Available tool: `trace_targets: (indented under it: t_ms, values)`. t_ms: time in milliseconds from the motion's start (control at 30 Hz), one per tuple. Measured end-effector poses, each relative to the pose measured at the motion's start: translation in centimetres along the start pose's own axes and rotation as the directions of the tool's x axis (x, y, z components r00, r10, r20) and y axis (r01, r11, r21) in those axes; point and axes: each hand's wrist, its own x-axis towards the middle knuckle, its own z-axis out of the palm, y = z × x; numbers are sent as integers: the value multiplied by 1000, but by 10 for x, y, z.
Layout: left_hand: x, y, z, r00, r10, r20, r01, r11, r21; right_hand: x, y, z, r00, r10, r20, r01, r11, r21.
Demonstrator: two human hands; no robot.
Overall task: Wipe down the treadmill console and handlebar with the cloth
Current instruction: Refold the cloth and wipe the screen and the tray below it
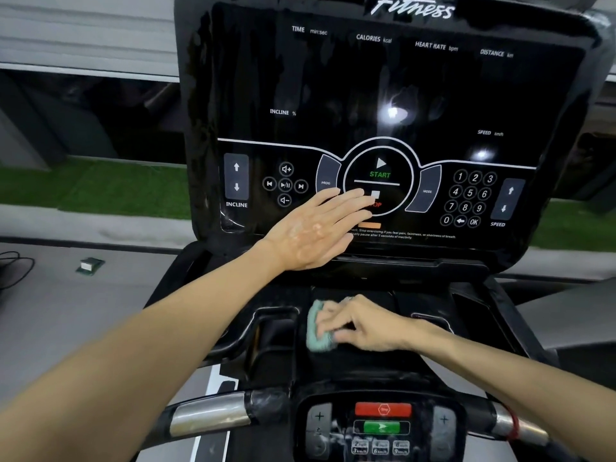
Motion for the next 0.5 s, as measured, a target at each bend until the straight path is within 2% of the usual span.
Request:
trace_targets:
  t_ms: [100,300,400,500]
  values:
    - [0,0,0,1000,0,5,0,1000,17,-5,2,0,992,11,130,-16,999,39]
    - [-1,-1,1,1000,-9,29,8,1000,19,-27,8,-14,983,-21,180,21,1000,2]
    - [0,0,1,1000,-12,23,12,1000,19,-53,23,-30,978,-9,207,29,995,-97]
    - [0,0,1,1000,-9,19,8,1000,16,-73,31,-40,975,73,211,-13,961,-275]
